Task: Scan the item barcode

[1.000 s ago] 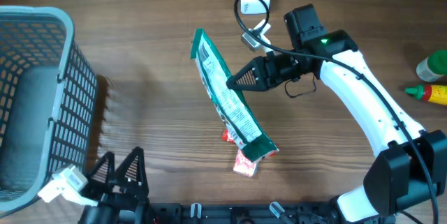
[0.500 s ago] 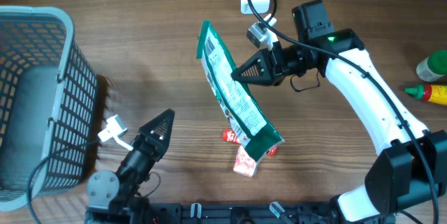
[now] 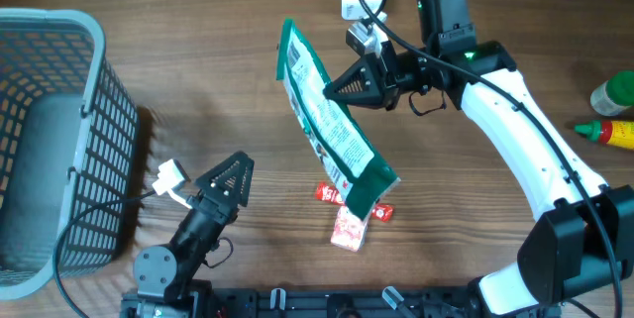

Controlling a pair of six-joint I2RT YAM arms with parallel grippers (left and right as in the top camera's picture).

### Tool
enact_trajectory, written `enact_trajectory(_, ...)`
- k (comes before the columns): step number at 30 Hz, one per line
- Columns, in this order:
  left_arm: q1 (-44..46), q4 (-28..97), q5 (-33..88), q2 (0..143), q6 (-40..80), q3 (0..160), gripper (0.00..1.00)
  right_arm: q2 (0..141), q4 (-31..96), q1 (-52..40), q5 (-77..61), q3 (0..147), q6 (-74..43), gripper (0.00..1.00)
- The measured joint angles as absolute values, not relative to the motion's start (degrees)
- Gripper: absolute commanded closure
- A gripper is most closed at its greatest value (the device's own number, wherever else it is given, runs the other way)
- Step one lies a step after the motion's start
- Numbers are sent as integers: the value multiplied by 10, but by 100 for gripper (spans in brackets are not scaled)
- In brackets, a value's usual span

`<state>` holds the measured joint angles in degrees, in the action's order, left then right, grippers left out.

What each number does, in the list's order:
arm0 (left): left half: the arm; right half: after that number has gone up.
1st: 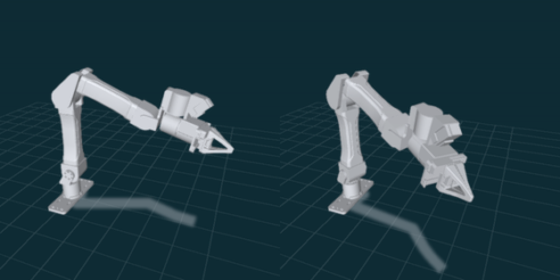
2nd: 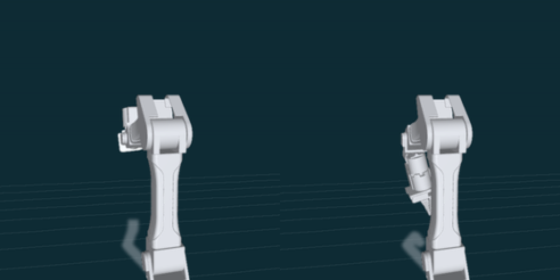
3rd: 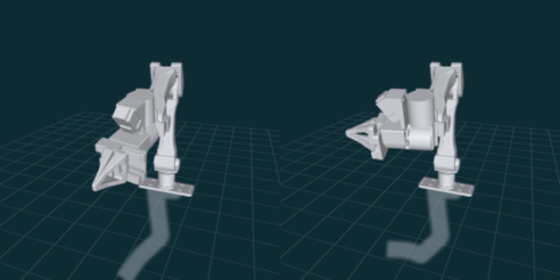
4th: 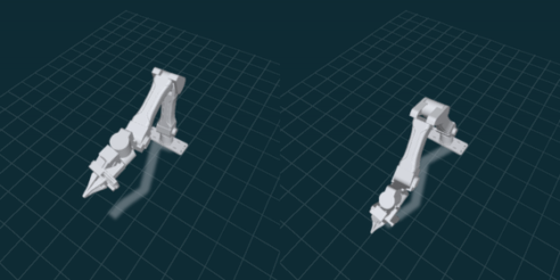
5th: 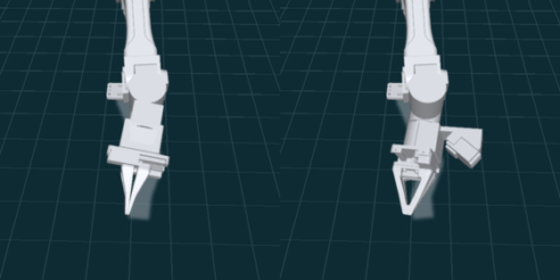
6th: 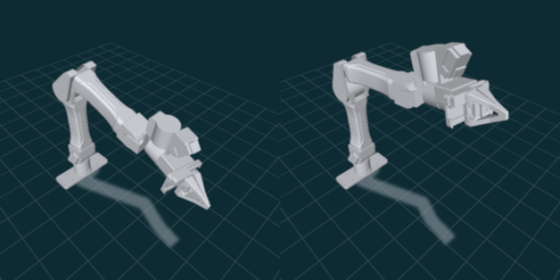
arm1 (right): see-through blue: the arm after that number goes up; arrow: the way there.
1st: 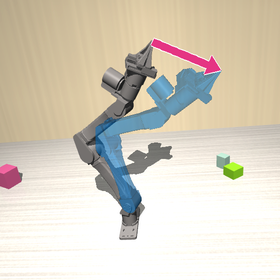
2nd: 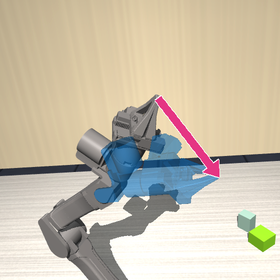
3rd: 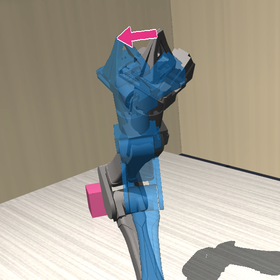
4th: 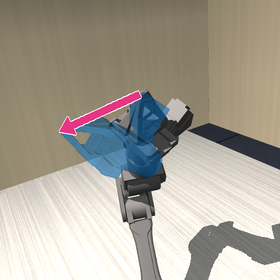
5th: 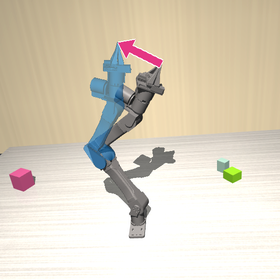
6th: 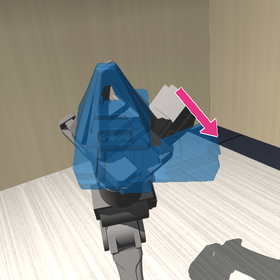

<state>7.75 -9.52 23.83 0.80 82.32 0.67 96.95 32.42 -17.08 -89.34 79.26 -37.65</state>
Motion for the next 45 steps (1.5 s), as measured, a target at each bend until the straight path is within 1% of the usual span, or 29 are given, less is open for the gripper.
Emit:
enact_trajectory(5, 79, -93, 235, 15, 835, 7, 0, 968, 239, -173, -893, 793, -429, 96)
enact_trajectory(8, 100, -111, 219, 48, 853, 5, 0, 968, 215, -174, -894, 793, -451, 96)
enact_trajectory(10, 128, -159, 201, 79, 863, 5, 1, 968, 199, -175, -893, 793, -465, 95)
enact_trajectory(12, 161, -171, 174, 113, 864, 11, 1, 968, 174, -175, -893, 794, -476, 96)
enact_trajectory(16, 241, -145, 121, 223, 841, 57, 1, 967, 143, -175, -894, 794, -488, 96)
enact_trajectory(19, 295, -105, 68, 336, 806, 134, 0, 967, 142, -175, -893, 794, -499, 96)
enact_trajectory(21, 308, -157, 47, 400, 796, 155, 0, 967, 143, -175, -894, 794, -508, 96)
enact_trajectory(24, 311, -326, 23, 497, 785, 162, 0, 967, 142, -175, -893, 794, -514, 96)
enact_trajectory(26, 311, -413, 17, 540, 784, 168, 0, 967, 143, -175, -893, 794, -516, 96)
enact_trajectory(29, 311, -500, 13, 593, 802, 169, 0, 967, 143, -175, -894, 794, -519, 96)
enact_trajectory(30, 311, -521, 13, 614, 811, 169, 2, 967, 143, -175, -894, 794, -519, 95)
enact_trajectory(31, 311, -542, 13, 637, 820, 168, 13, 967, 143, -175, -894, 794, -519, 96)
enact_trajectory(32, 311, -568, 13, 654, 828, 167, 30, 967, 143, -175, -893, 794, -520, 96)
enact_trajectory(33, 311, -583, 13, 663, 834, 167, 50, 967, 143, -175, -893, 794, -521, 96)
enact_trajectory(34, 311, -619, 16, 674, 839, 167, 66, 967, 143, -175, -894, 794, -522, 96)
enact_trajectory(35, 311, -630, 17, 676, 842, 167, 74, 967, 142, -175, -894, 794, -522, 96)
enact_trajectory(37, 311, -647, 24, 678, 846, 167, 79, 967, 142, -175, -894, 794, -523, 96)
enact_trajectory(39, 311, -674, 36, 679, 855, 167, 94, 967, 143, -174, -894, 794, -525, 96)
enact_trajectory(40, 311, -684, 40, 679, 862, 167, 96, 967, 143, -173, -894, 794, -525, 96)
enact_trajectory(45, 311, -691, 62, 679, 872, 167, 96, 967, 143, -168, -893, 794, -525, 96)
